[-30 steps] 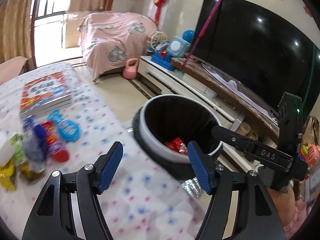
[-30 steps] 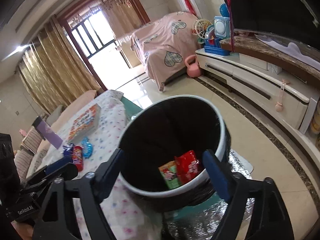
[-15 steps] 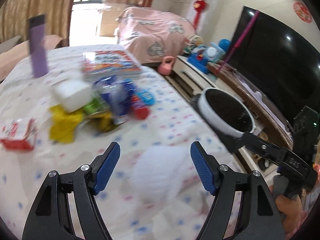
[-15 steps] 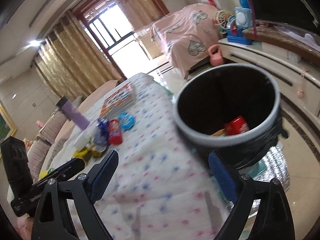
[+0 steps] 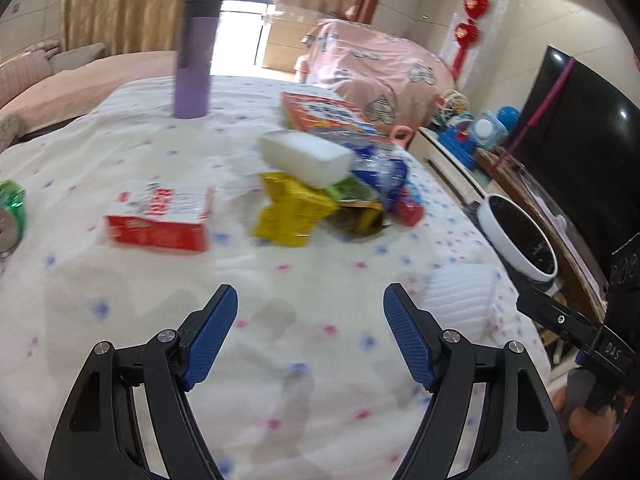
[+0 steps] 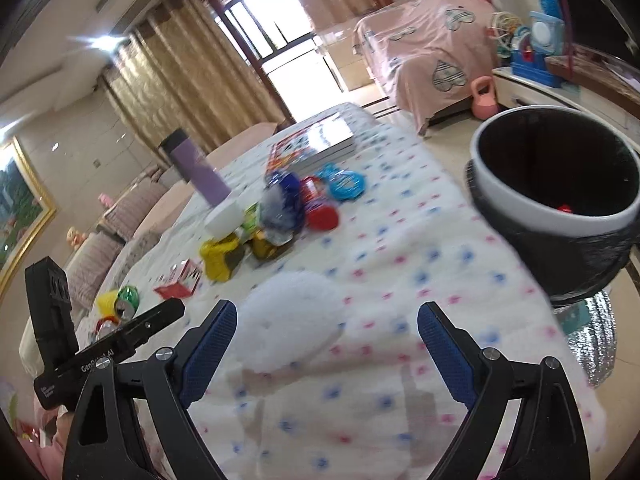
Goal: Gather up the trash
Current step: 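Return both grippers to the table toward the milk carton and foam net, then grasp the red-and-white milk carton with the left gripper while the right grasps the white foam net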
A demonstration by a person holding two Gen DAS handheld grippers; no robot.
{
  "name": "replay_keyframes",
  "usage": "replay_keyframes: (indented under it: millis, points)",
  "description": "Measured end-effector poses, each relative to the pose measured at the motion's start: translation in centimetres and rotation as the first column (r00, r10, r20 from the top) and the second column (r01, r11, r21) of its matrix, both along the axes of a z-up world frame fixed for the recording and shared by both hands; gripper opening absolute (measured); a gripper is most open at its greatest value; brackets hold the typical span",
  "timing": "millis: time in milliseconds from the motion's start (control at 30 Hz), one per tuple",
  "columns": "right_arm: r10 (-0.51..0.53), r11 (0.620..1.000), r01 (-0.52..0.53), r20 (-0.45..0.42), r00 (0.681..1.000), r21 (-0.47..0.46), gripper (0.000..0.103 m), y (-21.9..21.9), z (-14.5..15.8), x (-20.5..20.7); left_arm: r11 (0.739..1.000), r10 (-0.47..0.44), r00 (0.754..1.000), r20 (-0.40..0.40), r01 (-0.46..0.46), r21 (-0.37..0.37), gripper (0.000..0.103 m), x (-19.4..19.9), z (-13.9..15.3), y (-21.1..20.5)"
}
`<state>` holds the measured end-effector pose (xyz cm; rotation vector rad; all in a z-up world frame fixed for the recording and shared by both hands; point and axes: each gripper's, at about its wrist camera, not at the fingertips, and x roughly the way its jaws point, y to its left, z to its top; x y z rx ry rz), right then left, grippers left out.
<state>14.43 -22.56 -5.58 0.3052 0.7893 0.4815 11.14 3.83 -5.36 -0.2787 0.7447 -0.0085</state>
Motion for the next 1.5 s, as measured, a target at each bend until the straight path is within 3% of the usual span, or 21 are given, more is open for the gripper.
replay_keyframes:
  millis: [300,500,1067,1100,1167,1200,1267,1333,1500]
  points:
    - [0.048,0.999,-0.048,-0.033,0.998,-0.005,0.093,3.0,-1.1,0.5,0.992,0.124,0.992,-0.038,-0.123,0.011,0.085,0.0,-1.2,5.0]
    - [0.059,0.998,-0.06,-0.055,0.997,-0.015,0.093,4.2,-1.8,1.3,0.986,0.153,0.986,-0.071,-0.148,0.075,0.086,1.8,-2.0,6.9]
    - [0.092,0.995,-0.095,-0.087,0.992,-0.031,0.092,6.1,-2.8,3.4,0.98,0.176,0.975,-0.135,-0.161,0.118,0.085,7.3,-3.3,8.3]
    - [0.092,0.995,-0.096,-0.088,0.992,-0.035,0.09,6.1,-2.8,3.5,0.981,0.169,0.977,-0.131,-0.154,0.116,0.082,7.4,-3.2,8.2]
    - [0.098,0.993,-0.103,-0.091,0.991,-0.05,0.072,6.3,-3.0,3.5,0.985,0.144,0.981,-0.129,-0.13,0.11,0.05,7.4,-3.3,7.9]
    - [0.1,0.993,-0.105,-0.095,0.99,-0.055,0.058,6.3,-3.0,3.5,0.987,0.131,0.983,-0.129,-0.117,0.109,0.046,7.4,-3.3,7.7]
    - [0.101,0.992,-0.108,-0.093,0.99,-0.064,0.046,6.2,-3.0,3.4,0.99,0.102,0.989,-0.109,-0.09,0.104,0.019,7.0,-3.0,7.2]
    - [0.1,0.992,-0.105,-0.08,0.992,-0.066,0.038,6.0,-2.8,3.2,0.994,0.075,0.992,-0.101,-0.066,0.09,0.018,6.7,-2.8,6.7]
    - [0.09,0.994,-0.093,-0.047,0.995,-0.062,0.032,5.0,-1.8,2.7,0.994,0.037,0.997,-0.067,-0.03,0.103,0.017,5.6,-2.0,5.3]
